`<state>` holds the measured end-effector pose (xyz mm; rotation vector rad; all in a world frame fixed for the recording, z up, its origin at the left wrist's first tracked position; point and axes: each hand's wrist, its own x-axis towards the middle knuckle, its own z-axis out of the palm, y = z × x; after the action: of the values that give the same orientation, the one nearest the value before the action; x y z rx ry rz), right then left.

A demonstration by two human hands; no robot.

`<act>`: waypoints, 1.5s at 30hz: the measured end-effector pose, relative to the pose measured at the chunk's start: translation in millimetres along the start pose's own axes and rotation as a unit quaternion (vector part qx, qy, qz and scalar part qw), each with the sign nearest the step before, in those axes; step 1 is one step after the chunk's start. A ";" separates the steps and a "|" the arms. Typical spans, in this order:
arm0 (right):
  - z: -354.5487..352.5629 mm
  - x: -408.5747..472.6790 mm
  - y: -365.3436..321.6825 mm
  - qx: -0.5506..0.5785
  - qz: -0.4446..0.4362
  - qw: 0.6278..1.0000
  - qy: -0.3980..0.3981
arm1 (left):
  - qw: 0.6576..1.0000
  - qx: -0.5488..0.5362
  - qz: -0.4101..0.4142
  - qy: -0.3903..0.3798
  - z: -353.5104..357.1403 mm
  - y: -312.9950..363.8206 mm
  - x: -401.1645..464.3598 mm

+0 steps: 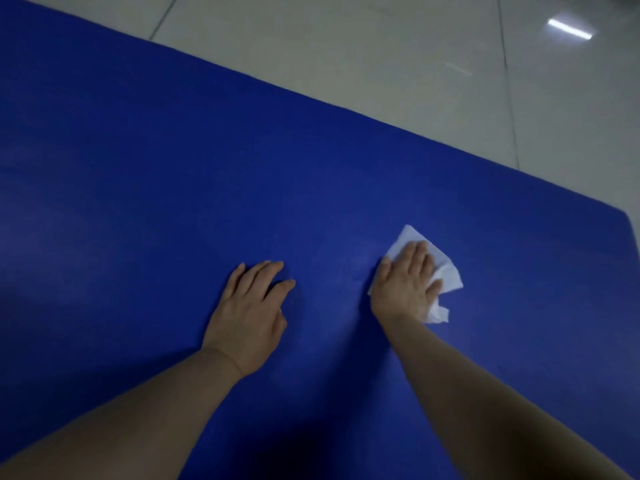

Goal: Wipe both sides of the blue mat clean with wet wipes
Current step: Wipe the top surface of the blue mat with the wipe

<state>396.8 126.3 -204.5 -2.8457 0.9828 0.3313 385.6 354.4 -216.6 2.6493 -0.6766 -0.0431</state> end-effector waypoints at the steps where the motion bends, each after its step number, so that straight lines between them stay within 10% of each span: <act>1: 4.6 -9.1 -11.1 -0.013 -0.061 0.998 0.011 | 1.000 0.000 -0.002 0.002 1.1 0.4 -0.1; 5: 12.6 -31.6 -31.6 -0.019 -0.246 0.968 -0.042 | 0.999 -0.023 -0.011 0.021 0.4 0.8 1.6; 14: 12.6 -22.6 -24.3 0.017 -0.260 0.965 -0.025 | 0.998 -0.033 -0.039 0.029 13.6 15.0 87.0; 20: 5.1 13.6 -27.5 -0.001 -0.094 0.995 0.022 | 0.999 -0.017 -0.028 0.033 16.3 14.5 86.7; 24: 12.1 19.4 -39.0 -0.027 -0.326 0.944 0.045 | 0.999 -0.013 -0.033 0.041 16.7 14.9 86.4; 29: -12.5 88.8 -4.0 0.003 -0.003 0.999 0.043 | 0.998 -0.028 -0.030 0.043 18.2 14.3 87.8; 35: -2.5 41.9 -48.7 -0.021 -0.293 0.956 -0.011 | 0.998 -0.030 -0.020 0.044 18.5 11.0 88.5; 41: -20.6 96.8 0.4 -0.008 0.011 1.000 0.001 | 0.998 -0.026 -0.028 0.040 19.1 12.7 89.4; 45: -6.9 53.6 -51.0 -0.021 -0.204 0.979 0.010 | 0.999 -0.023 -0.027 0.037 18.0 13.2 89.6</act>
<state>470.7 133.0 -209.0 -2.9947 0.3760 0.2824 456.4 295.3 -221.8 2.6105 -0.5729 0.0238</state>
